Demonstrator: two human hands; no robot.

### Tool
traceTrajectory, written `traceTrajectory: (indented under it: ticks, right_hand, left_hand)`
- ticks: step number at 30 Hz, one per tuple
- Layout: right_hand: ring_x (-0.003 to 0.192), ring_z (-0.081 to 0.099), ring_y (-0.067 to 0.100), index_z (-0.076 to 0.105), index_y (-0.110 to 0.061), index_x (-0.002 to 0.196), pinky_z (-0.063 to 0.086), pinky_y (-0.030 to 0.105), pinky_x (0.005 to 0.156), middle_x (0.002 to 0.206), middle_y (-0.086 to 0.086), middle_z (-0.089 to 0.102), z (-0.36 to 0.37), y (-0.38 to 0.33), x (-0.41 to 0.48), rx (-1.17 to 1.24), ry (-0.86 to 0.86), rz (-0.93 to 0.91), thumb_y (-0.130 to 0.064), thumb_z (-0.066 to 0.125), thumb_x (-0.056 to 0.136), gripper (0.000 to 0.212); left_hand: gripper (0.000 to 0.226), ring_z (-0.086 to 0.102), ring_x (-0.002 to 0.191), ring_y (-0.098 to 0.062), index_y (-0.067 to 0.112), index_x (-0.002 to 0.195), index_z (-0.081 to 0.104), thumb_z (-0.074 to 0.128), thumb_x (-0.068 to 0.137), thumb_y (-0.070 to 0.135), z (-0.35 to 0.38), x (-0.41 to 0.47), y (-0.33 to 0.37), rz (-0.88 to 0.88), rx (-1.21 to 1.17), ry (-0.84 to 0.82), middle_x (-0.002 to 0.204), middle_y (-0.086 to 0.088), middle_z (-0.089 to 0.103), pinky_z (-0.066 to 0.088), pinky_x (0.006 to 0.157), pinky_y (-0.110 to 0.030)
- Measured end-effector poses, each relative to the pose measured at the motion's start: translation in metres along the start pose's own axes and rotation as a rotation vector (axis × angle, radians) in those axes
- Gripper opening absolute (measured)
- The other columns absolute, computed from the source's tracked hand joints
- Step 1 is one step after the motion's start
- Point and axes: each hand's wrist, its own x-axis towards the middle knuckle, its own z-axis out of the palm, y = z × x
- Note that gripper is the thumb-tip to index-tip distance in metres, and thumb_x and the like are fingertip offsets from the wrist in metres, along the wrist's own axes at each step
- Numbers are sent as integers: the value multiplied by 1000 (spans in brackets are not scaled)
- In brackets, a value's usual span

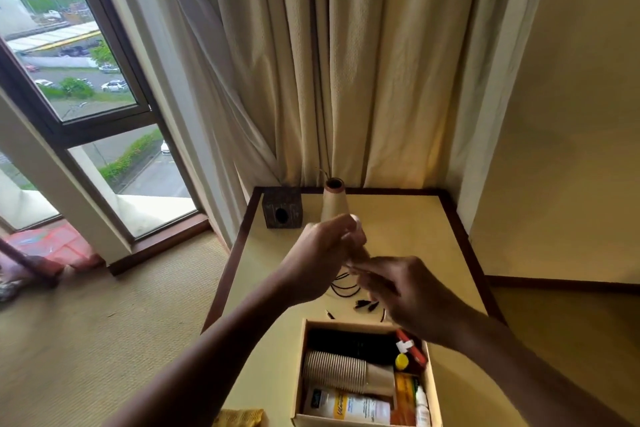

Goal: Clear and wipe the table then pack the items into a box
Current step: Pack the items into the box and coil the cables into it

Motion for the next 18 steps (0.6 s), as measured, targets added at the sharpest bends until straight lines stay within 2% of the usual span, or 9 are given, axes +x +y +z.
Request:
traceTrajectory:
  ticks: [3, 6, 9, 12, 14, 16, 18]
  right_hand:
    - [92, 68, 3, 72, -27, 120, 56, 20, 74, 103, -18, 70, -27, -7, -4, -105, -34, -136, -26, 69, 95, 25]
    - [87, 67, 5, 74, -19, 115, 57, 23, 70, 97, -16, 68, -40, -7, 1, -188, -1, -234, -18, 75, 91, 25]
    - [86, 69, 6, 76, -13, 107, 58, 22, 72, 94, -11, 71, -50, -5, 8, -123, 170, -303, -9, 77, 87, 20]
    - [79, 71, 8, 77, -11, 98, 56, 19, 67, 88, -9, 74, -57, 4, 12, -24, 375, -273, -13, 79, 84, 14]
    - [77, 70, 7, 78, -12, 97, 53, 17, 65, 87, -11, 74, -51, 8, 13, 38, 450, -206, -16, 78, 85, 13]
    - [75, 69, 3, 77, -13, 96, 50, 12, 64, 81, -14, 73, -38, 10, 12, 103, 496, -128, -19, 75, 88, 11]
    - [64, 65, 7, 75, -19, 95, 49, 17, 56, 73, -12, 69, -18, 12, 9, 195, 508, -42, -30, 68, 91, 14]
  left_hand:
    - [24, 67, 69, -24, 0, 97, 63, 48, 105, 18, -6, -3, -7, -116, -172, -193, 83, -15, 68, 54, 60, -39]
    - [29, 61, 63, -23, -6, 100, 61, 44, 105, 17, -12, -4, -6, -210, -370, -379, 78, -19, 65, 49, 55, -32]
    - [30, 50, 62, -21, -4, 108, 64, 40, 105, 13, -14, -9, -5, -267, -649, -512, 75, -19, 54, 42, 54, -26]
    - [31, 46, 57, -15, -4, 112, 59, 36, 105, 15, -10, -19, -7, -271, -1054, -530, 70, -8, 52, 41, 56, -24]
    - [30, 41, 57, -15, -4, 115, 55, 36, 105, 17, -2, -23, -5, -227, -1276, -522, 71, -7, 52, 39, 57, -24]
    - [25, 35, 58, -17, -3, 117, 54, 43, 104, 16, 7, -25, 0, -180, -1440, -502, 73, -7, 52, 33, 57, -28]
    - [20, 36, 58, -16, -2, 115, 54, 53, 101, 12, 13, -24, 7, -131, -1545, -451, 72, -5, 53, 31, 58, -29]
